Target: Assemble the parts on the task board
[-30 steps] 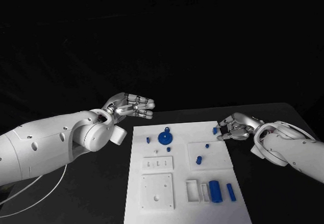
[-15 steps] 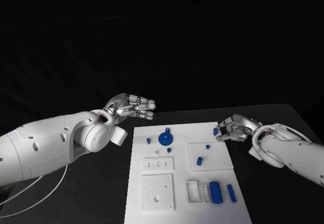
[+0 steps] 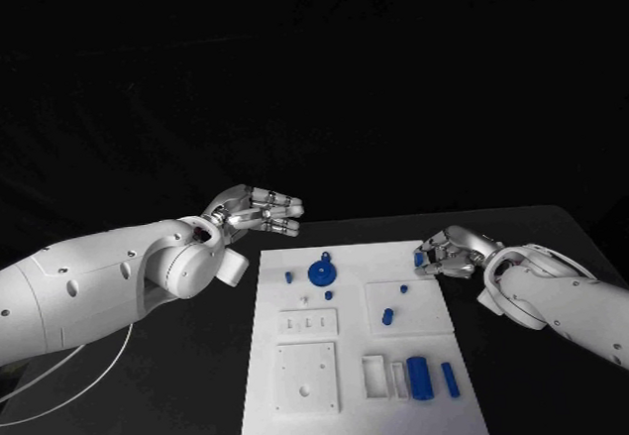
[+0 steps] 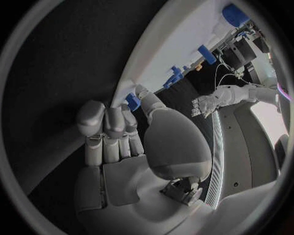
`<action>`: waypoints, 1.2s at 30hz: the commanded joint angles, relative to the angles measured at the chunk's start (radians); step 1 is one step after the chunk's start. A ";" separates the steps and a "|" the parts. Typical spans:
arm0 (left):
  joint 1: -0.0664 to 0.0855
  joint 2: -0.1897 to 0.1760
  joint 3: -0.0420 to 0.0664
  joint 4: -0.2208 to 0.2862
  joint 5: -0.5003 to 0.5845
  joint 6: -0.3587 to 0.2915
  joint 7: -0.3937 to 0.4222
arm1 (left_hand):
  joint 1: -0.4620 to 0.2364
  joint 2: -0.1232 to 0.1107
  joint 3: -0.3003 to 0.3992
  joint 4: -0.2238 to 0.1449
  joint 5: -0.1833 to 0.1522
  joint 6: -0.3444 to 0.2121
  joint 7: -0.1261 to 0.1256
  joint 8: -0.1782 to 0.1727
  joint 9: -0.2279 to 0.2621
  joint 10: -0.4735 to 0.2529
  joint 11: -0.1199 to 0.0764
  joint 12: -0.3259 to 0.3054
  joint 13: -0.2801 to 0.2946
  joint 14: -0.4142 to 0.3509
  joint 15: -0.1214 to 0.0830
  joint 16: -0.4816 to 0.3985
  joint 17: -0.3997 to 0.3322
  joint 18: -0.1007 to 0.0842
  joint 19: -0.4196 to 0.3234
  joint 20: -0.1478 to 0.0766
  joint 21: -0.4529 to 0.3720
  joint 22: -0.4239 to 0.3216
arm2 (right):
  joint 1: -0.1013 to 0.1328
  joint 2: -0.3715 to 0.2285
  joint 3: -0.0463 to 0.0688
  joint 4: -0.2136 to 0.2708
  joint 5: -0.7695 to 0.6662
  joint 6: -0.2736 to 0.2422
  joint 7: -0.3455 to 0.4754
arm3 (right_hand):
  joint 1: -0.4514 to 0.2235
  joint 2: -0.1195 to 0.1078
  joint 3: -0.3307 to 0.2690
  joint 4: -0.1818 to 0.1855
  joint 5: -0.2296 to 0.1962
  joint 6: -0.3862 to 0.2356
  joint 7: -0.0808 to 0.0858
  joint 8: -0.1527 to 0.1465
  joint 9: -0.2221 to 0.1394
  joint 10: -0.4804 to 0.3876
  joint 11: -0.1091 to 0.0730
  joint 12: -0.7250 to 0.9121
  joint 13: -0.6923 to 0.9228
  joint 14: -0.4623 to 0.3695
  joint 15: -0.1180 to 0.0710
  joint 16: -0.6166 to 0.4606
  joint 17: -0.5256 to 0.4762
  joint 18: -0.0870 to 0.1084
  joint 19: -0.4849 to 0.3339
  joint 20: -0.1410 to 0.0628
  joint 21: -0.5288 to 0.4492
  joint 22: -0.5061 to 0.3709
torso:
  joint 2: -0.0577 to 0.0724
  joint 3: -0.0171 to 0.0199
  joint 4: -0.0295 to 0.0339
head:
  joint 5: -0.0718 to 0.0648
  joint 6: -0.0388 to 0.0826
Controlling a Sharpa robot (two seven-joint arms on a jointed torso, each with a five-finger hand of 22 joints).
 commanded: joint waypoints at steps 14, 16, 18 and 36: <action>-0.001 0.002 0.000 0.001 -0.003 0.017 0.007 | 0.001 0.009 -0.001 -0.006 -0.005 -0.005 0.000 0.003 0.001 -0.003 0.000 0.003 0.002 -0.001 -0.002 -0.005 0.001 -0.003 -0.004 -0.003 -0.002 -0.001 | -0.004 0.005 -0.002 -0.002 -0.014 0.004 -0.018 | -0.011 0.041 0.132 -0.035 -0.072 0.111 -0.024 0.000 0.002 0.007 -0.014 0.005 0.003 0.004 -0.010 0.001 0.005 0.005 0.059 -0.004 0.000 0.009 | 0.000 0.0010 -0.0006 | 0.000 -0.003; -0.001 0.002 0.000 0.001 -0.003 0.017 0.006 | 0.001 0.009 -0.001 -0.006 -0.005 -0.005 0.000 0.003 0.001 -0.003 0.000 0.003 0.002 -0.001 -0.002 -0.005 0.001 -0.003 -0.004 -0.003 -0.002 -0.001 | -0.005 0.005 -0.002 0.000 -0.016 0.000 -0.018 | -0.011 0.050 0.142 -0.039 -0.089 0.133 -0.029 -0.002 0.005 0.009 -0.017 0.005 0.003 0.005 -0.013 0.001 0.006 0.003 0.059 -0.007 0.002 0.010 | 0.000 0.0012 -0.0005 | 0.000 -0.004; -0.001 0.002 0.000 0.001 -0.003 0.017 0.006 | 0.001 0.009 -0.001 -0.006 -0.005 -0.005 0.000 0.003 0.001 -0.003 0.000 0.003 0.002 -0.001 -0.002 -0.005 0.001 -0.003 -0.004 -0.003 -0.002 -0.001 | -0.005 0.005 -0.002 0.001 -0.018 -0.009 -0.018 | -0.008 0.060 0.152 -0.046 -0.108 0.155 -0.035 -0.001 0.007 0.011 -0.020 0.004 0.004 0.004 -0.016 0.000 0.006 0.001 0.059 -0.010 0.001 0.010 | 0.000 0.0013 0.0000 | 0.000 -0.005; 0.001 0.004 0.001 0.003 -0.003 0.004 -0.050 | -0.015 0.030 -0.004 0.005 -0.006 0.069 -0.032 0.011 0.003 0.216 -0.078 0.021 0.003 0.188 -0.088 0.121 0.038 -0.006 0.129 -0.079 0.096 0.043 | 0.007 -0.025 0.026 0.107 -0.068 -0.079 -0.103 | -0.019 0.079 0.193 -0.076 -0.146 0.198 -0.044 -0.002 0.013 0.021 -0.027 -0.004 0.007 0.006 -0.023 0.003 0.017 -0.009 0.060 -0.020 0.008 0.019 | -0.008 -0.0037 -0.0031 | -0.004 -0.005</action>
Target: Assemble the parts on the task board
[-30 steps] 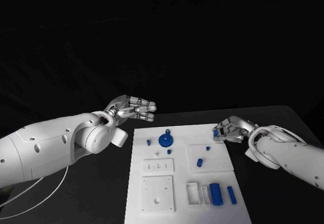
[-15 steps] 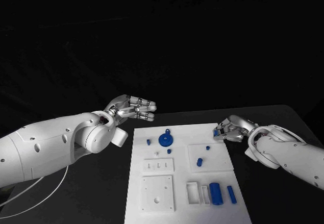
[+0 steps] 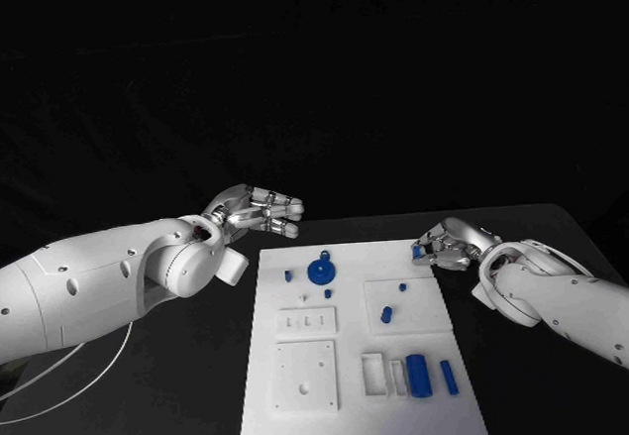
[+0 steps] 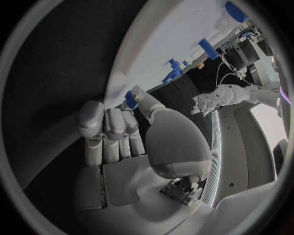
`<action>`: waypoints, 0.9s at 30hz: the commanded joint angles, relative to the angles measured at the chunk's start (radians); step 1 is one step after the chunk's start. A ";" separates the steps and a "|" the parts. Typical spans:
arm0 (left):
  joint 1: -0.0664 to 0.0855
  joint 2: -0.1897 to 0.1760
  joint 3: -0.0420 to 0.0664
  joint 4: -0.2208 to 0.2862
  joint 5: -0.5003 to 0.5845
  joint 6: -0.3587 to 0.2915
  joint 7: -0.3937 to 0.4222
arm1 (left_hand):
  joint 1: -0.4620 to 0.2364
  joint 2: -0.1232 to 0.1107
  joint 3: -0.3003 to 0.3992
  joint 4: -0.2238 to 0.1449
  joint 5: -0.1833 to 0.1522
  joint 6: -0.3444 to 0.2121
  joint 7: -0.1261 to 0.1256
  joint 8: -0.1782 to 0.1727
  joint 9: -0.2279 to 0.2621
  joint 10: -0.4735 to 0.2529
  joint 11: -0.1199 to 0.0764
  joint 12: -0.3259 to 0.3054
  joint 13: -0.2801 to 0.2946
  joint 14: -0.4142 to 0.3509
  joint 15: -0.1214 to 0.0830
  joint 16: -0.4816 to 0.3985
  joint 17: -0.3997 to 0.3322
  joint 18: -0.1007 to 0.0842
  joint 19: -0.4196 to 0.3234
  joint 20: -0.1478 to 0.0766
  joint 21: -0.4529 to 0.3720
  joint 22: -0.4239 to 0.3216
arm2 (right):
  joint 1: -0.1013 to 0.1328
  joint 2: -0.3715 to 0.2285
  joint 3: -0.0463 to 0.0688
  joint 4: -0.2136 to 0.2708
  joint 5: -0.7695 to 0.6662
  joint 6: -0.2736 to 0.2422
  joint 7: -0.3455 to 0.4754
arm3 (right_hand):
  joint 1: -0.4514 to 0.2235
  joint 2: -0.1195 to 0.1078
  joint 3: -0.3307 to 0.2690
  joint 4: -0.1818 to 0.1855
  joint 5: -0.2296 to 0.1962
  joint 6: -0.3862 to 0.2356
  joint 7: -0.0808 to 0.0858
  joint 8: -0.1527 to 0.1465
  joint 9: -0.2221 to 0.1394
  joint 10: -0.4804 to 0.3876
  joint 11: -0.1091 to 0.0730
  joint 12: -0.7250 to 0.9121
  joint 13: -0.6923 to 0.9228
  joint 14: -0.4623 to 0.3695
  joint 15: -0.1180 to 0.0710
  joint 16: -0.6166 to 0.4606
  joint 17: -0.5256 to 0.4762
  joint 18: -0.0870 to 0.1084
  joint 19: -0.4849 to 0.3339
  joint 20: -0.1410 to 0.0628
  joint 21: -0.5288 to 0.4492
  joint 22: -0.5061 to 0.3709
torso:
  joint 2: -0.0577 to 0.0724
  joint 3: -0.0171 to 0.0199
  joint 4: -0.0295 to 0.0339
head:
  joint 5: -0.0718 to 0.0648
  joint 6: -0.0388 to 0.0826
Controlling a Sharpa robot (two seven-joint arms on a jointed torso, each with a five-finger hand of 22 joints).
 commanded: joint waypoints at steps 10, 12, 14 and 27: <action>0.032 0.042 0.003 -0.013 -0.040 0.024 -0.198 | -0.103 -0.004 -0.055 0.050 -0.009 0.124 -0.065 -0.008 0.015 0.273 -0.138 0.319 0.212 0.139 -0.170 0.711 0.466 -0.050 0.104 -0.183 0.534 0.358 | 0.069 -0.018 0.018 0.182 -0.124 0.046 -0.156 | -0.002 0.004 0.008 0.013 -0.012 0.022 -0.011 0.005 0.007 -0.004 -0.010 -0.014 -0.003 0.002 -0.007 0.004 0.010 -0.011 0.058 -0.011 0.000 0.001 | -0.029 -0.0144 -0.0035 | 0.001 -0.007; 0.039 0.055 0.003 -0.019 -0.073 0.056 -0.251 | -0.130 -0.009 -0.056 0.067 -0.008 0.170 -0.088 0.009 0.040 0.279 -0.145 0.351 0.249 0.131 -0.171 0.759 0.491 -0.045 0.072 -0.187 0.591 0.409 | 0.079 -0.007 0.018 0.202 -0.140 0.053 -0.182 | 0.001 -0.001 0.013 0.018 -0.012 0.022 -0.010 0.005 0.007 -0.004 -0.011 -0.015 -0.001 0.002 -0.007 0.001 0.013 -0.012 0.058 -0.012 0.000 0.002 | -0.034 -0.0164 -0.0041 | 0.004 -0.010; 0.045 0.068 0.003 -0.024 -0.108 0.083 -0.298 | -0.136 -0.007 -0.044 0.069 0.218 0.206 -0.108 0.019 0.075 0.277 -0.161 0.381 0.284 0.128 -0.174 0.796 0.508 -0.042 0.052 -0.194 0.636 0.450 | 0.085 0.006 0.018 0.215 -0.155 0.061 -0.205 | 0.002 -0.004 0.023 0.018 -0.006 0.022 -0.009 0.005 0.009 -0.004 -0.009 -0.015 0.000 0.003 -0.006 0.000 0.013 -0.012 0.058 -0.010 0.000 0.002 | -0.040 -0.0192 -0.0036 | 0.005 -0.015; 0.054 0.146 -0.003 -0.067 -0.229 0.065 -0.514 | -0.221 -0.137 0.042 0.221 0.308 0.132 -0.157 0.163 0.809 0.194 -0.180 0.593 0.537 0.104 -0.196 0.936 0.537 -0.035 0.005 -0.208 0.716 0.593 | 0.096 0.100 -0.002 0.250 -0.203 0.107 -0.303 | -0.005 -0.026 0.052 0.029 -0.002 0.010 -0.007 0.005 0.028 -0.008 -0.007 -0.020 -0.003 0.004 -0.003 -0.003 0.014 -0.008 0.057 -0.005 -0.005 0.001 | -0.057 -0.0234 -0.0107 | 0.013 -0.030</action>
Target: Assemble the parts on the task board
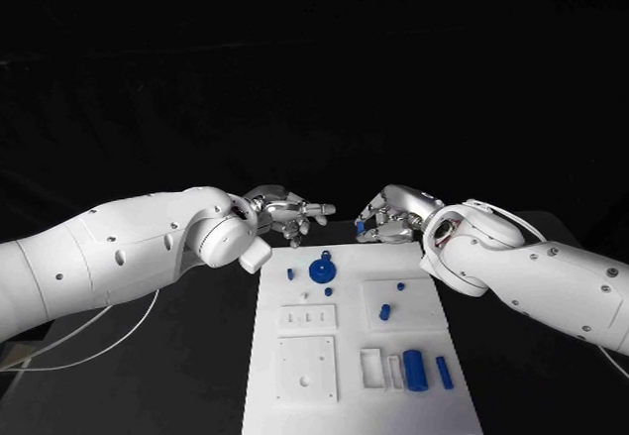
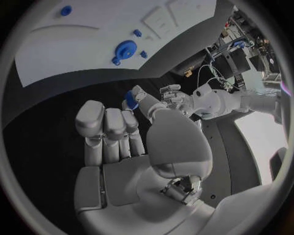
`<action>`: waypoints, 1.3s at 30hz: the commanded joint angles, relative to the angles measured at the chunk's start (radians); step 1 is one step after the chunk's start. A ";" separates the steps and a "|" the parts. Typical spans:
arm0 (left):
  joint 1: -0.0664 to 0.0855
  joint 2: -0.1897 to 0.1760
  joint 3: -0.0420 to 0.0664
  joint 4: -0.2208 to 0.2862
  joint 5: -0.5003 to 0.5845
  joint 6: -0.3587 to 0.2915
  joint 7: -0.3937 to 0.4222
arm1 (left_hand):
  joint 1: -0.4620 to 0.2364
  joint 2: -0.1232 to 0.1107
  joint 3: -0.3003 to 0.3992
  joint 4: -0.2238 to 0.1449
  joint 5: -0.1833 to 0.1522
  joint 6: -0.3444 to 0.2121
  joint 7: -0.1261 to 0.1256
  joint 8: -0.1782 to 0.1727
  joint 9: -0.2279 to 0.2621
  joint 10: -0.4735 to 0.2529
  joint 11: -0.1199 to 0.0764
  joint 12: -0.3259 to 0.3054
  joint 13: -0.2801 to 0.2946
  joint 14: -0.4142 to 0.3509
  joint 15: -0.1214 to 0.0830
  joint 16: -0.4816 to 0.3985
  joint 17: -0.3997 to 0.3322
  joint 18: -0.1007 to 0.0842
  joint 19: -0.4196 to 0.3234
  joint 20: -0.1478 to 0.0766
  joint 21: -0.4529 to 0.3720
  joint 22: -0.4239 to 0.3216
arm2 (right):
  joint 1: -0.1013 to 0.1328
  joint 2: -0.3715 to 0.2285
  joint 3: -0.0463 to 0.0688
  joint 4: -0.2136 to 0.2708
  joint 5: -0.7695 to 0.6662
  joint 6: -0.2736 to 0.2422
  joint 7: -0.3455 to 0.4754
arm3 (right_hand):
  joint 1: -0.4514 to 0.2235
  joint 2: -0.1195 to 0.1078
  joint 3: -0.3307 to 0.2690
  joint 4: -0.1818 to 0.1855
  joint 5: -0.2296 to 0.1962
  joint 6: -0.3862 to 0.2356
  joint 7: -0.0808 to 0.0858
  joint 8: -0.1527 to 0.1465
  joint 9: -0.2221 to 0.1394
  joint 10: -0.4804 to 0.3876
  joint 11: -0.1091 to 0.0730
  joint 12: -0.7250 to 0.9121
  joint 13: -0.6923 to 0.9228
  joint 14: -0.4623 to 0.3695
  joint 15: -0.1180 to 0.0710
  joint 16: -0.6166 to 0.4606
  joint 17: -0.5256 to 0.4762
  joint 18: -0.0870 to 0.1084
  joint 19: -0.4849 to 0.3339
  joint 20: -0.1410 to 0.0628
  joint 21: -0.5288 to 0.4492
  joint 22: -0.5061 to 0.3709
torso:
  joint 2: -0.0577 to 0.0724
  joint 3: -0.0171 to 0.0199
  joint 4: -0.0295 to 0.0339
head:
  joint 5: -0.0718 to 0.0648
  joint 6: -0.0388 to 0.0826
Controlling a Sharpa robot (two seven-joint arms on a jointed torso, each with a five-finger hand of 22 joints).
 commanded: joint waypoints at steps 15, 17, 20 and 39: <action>0.003 0.062 -0.007 -0.009 -0.172 0.002 -0.202 | 0.000 -0.043 0.009 0.080 -0.114 0.023 0.008 -0.100 0.126 -0.022 0.010 0.005 0.017 -0.021 0.006 0.011 -0.033 0.013 -0.006 0.009 -0.040 0.056 | 0.001 0.066 -0.024 0.006 -0.079 0.084 -0.101 | -0.001 -0.006 0.000 0.002 0.008 0.012 -0.010 0.007 0.047 -0.005 -0.004 -0.006 -0.003 0.004 -0.004 -0.005 0.003 -0.002 0.062 -0.002 -0.005 0.001 | -0.005 -0.0003 -0.0044 | -0.003 -0.007; 0.003 0.067 -0.008 -0.009 -0.197 0.006 -0.213 | -0.001 -0.046 0.009 0.084 -0.134 0.026 0.010 -0.110 0.120 -0.023 0.011 0.005 0.016 -0.022 0.007 0.010 -0.036 0.013 -0.005 0.010 -0.044 0.060 | 0.001 0.071 -0.027 0.006 -0.082 0.090 -0.105 | -0.001 -0.006 0.000 0.002 0.008 0.012 -0.010 0.007 0.047 -0.005 -0.004 -0.006 -0.003 0.004 -0.004 -0.005 0.003 -0.002 0.062 -0.002 -0.005 0.001 | -0.004 -0.0001 -0.0039 | -0.004 -0.008; 0.003 0.074 -0.010 -0.009 -0.225 0.007 -0.227 | -0.002 -0.049 0.011 0.088 -0.149 0.027 0.013 -0.125 0.110 -0.024 0.013 0.003 0.015 -0.023 0.008 0.010 -0.039 0.013 -0.004 0.011 -0.051 0.066 | 0.001 0.075 -0.029 0.005 -0.086 0.096 -0.109 | 0.000 -0.005 -0.001 0.002 0.011 0.011 -0.010 0.007 0.050 -0.006 -0.004 -0.008 -0.005 0.004 -0.004 -0.006 0.003 -0.002 0.062 -0.002 -0.005 0.001 | -0.004 -0.0007 -0.0026 | -0.005 -0.007; 0.002 0.097 -0.014 -0.016 -0.286 0.008 -0.270 | 0.003 -0.047 0.012 0.092 -0.167 0.034 0.017 -0.154 0.085 -0.025 0.016 0.001 0.011 -0.026 0.010 0.014 -0.054 0.012 0.012 0.013 -0.104 0.131 | 0.001 0.092 -0.037 0.010 -0.103 0.115 -0.122 | 0.000 -0.005 -0.005 -0.002 0.024 0.012 -0.010 0.007 0.059 -0.008 -0.006 -0.010 -0.006 0.004 -0.004 -0.009 0.002 -0.002 0.062 -0.003 -0.009 0.000 | -0.003 -0.0029 -0.0029 | -0.009 -0.006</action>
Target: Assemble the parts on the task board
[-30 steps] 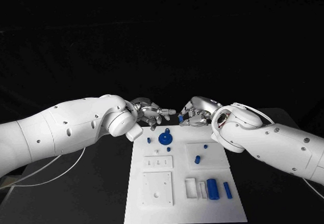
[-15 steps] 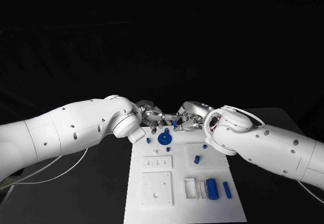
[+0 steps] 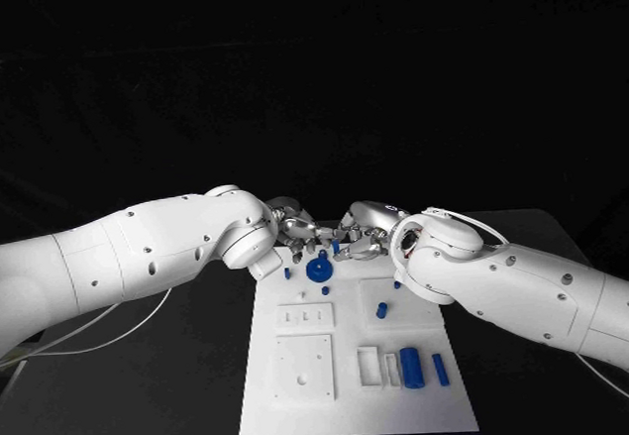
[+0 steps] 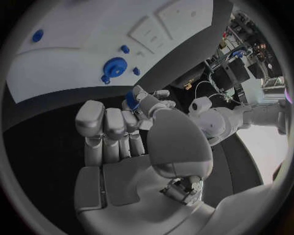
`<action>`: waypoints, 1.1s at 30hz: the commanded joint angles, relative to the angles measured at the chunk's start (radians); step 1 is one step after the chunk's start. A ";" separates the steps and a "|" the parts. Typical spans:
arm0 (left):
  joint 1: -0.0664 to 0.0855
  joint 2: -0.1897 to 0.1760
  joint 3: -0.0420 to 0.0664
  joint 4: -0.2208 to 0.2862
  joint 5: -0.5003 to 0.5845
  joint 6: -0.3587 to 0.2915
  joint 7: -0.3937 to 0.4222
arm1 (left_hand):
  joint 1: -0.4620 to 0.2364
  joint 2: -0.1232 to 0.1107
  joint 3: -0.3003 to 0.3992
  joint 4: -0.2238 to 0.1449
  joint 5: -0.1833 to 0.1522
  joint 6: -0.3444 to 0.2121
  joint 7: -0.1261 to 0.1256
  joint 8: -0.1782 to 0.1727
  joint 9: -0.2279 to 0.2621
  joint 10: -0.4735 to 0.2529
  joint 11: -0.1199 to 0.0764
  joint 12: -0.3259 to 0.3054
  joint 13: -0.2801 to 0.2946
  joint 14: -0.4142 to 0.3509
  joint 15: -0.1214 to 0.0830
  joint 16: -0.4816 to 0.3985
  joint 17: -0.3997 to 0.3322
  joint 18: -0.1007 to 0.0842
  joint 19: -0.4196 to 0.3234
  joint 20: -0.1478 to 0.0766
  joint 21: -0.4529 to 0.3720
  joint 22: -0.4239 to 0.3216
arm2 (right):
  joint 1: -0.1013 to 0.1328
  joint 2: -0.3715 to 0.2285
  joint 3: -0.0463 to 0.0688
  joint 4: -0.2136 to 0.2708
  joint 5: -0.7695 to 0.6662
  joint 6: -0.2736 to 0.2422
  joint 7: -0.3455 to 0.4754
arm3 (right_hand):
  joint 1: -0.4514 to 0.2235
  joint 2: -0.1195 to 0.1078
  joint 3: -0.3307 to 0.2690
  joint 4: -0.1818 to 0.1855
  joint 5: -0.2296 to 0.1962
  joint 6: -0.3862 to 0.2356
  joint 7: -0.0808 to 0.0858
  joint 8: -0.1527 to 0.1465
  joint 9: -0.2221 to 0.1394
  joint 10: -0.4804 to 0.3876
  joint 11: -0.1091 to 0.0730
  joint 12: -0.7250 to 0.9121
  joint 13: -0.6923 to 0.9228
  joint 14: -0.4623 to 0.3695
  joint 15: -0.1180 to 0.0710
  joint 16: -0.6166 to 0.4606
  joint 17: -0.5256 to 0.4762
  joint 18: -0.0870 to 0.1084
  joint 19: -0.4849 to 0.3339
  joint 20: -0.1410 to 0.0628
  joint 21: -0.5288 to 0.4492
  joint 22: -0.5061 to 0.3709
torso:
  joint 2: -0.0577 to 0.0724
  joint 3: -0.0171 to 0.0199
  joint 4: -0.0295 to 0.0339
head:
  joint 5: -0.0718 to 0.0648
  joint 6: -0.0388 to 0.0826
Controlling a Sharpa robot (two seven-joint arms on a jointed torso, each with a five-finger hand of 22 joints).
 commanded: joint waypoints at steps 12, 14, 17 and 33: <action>0.000 0.015 -0.001 -0.008 -0.057 0.046 -0.046 | 0.002 -0.005 -0.001 -0.012 -0.010 0.004 0.003 -0.012 -0.034 -0.007 0.002 -0.003 -0.002 -0.011 -0.001 0.004 -0.002 0.011 0.010 0.004 -0.024 0.026 | 0.000 0.010 -0.001 0.005 -0.018 0.020 -0.019 | 0.007 0.008 -0.006 -0.005 0.017 0.013 -0.008 0.003 0.062 -0.005 -0.003 -0.006 -0.002 0.004 -0.004 -0.008 -0.001 -0.001 0.062 -0.003 -0.009 -0.004 | 0.001 0.0001 0.0012 | -0.004 -0.007; 0.000 0.015 -0.002 -0.009 -0.060 0.049 -0.048 | 0.003 -0.003 -0.001 -0.015 -0.010 0.005 0.003 -0.011 -0.040 -0.007 0.002 -0.003 -0.002 -0.012 -0.001 0.005 -0.002 0.011 0.011 0.004 -0.028 0.031 | 0.000 0.010 -0.001 0.006 -0.018 0.021 -0.021 | 0.007 0.008 -0.006 -0.005 0.017 0.013 -0.008 0.003 0.062 -0.005 -0.003 -0.006 -0.002 0.004 -0.004 -0.008 -0.001 -0.001 0.062 -0.003 -0.009 -0.004 | 0.001 -0.0004 0.0015 | -0.004 -0.007; 0.000 0.016 -0.002 -0.011 -0.063 0.051 -0.051 | 0.007 0.000 0.001 -0.021 -0.009 0.005 0.003 -0.010 -0.045 -0.007 0.002 -0.003 -0.002 -0.012 -0.001 0.005 -0.002 0.011 0.012 0.004 -0.032 0.037 | 0.000 0.010 -0.001 0.007 -0.018 0.022 -0.023 | 0.007 0.009 -0.007 -0.006 0.019 0.014 -0.008 0.003 0.063 -0.005 -0.003 -0.006 -0.002 0.004 -0.004 -0.008 -0.001 -0.002 0.062 -0.003 -0.008 -0.003 | 0.001 0.0001 0.0004 | -0.003 -0.007; -0.004 0.025 -0.004 -0.020 -0.067 0.063 -0.049 | 0.011 0.049 -0.006 -0.090 0.010 -0.001 0.003 -0.011 -0.065 -0.009 0.002 -0.006 -0.004 -0.013 0.000 0.002 -0.007 0.009 0.020 0.004 -0.061 0.070 | 0.000 0.013 -0.001 0.012 -0.024 0.031 -0.029 | 0.006 0.009 -0.008 -0.008 0.023 0.015 -0.008 0.003 0.065 -0.005 -0.004 -0.007 -0.003 0.004 -0.004 -0.011 -0.002 -0.002 0.062 -0.003 -0.009 -0.005 | 0.001 0.0015 0.0003 | -0.004 -0.005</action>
